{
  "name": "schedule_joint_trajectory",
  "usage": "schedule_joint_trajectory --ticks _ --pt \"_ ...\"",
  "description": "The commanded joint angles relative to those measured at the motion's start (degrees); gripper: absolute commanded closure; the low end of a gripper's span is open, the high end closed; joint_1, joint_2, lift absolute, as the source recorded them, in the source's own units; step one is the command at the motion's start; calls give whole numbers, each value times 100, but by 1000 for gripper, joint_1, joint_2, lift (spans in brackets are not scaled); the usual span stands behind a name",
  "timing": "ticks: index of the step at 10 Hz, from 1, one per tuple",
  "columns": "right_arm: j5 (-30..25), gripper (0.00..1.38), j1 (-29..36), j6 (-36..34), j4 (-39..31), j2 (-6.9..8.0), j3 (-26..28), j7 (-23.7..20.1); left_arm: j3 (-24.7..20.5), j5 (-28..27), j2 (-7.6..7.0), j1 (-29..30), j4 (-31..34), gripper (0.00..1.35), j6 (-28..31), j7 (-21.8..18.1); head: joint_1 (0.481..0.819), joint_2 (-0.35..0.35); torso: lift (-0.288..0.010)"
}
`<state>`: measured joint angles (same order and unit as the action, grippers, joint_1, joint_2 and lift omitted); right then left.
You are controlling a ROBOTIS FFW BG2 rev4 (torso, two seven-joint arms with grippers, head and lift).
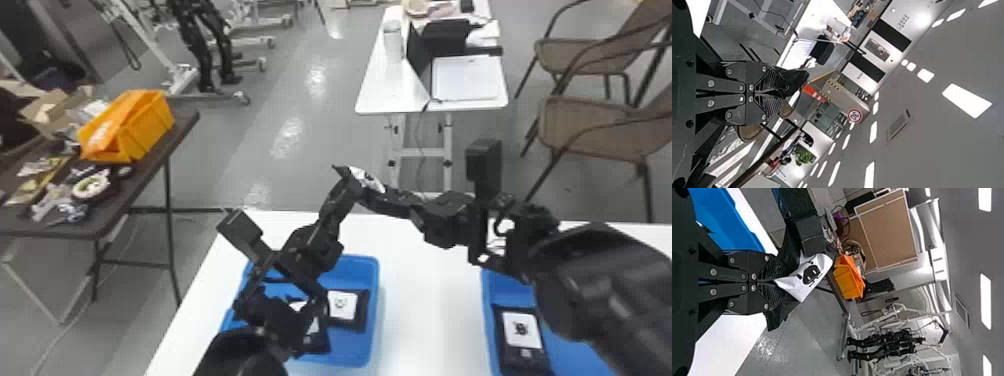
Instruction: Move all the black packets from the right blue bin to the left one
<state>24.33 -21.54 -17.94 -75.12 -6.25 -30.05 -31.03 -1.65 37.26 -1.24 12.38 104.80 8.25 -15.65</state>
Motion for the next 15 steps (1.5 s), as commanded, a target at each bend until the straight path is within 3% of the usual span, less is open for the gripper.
schedule_joint_trajectory --ticks 1,2,3,5,7,9,10,12,14,15 --pt "46 748 10 185 94 27 61 -8 -37 -35 1 37 -30 1223 -183 1 695 268 0" --pt "19 219 62 291 102 27 175 -8 -116 -96 1 54 -48 1223 -289 10 695 272 0" --pt "-69 7 141 361 76 36 324 -8 -248 -211 19 124 -48 1223 -447 27 695 273 0" --pt "-253 231 440 414 -126 36 729 35 -784 -914 54 362 -13 1223 -684 27 695 285 0" --pt "-508 297 968 -17 -838 27 1344 282 -1346 -2047 63 749 -4 1185 -1036 27 695 308 0" --pt "-737 302 1565 -351 -1392 27 1906 352 -1408 -2548 139 959 -4 317 -1168 10 695 329 0" --pt "-745 303 1952 -465 -1655 27 2258 378 -1382 -2689 139 959 -21 53 -1247 -157 695 316 0" --pt "-877 303 2541 -535 -2183 36 2803 396 -1355 -2786 139 731 -30 167 -957 -931 695 265 0" --pt "-1290 303 3253 -535 -2868 44 3031 624 -1188 -2856 139 590 -4 167 -1273 -1001 695 178 0" --pt "-1343 303 3692 -641 -3220 44 3031 1152 -1223 -2900 139 590 31 165 -1361 -1001 695 147 0"
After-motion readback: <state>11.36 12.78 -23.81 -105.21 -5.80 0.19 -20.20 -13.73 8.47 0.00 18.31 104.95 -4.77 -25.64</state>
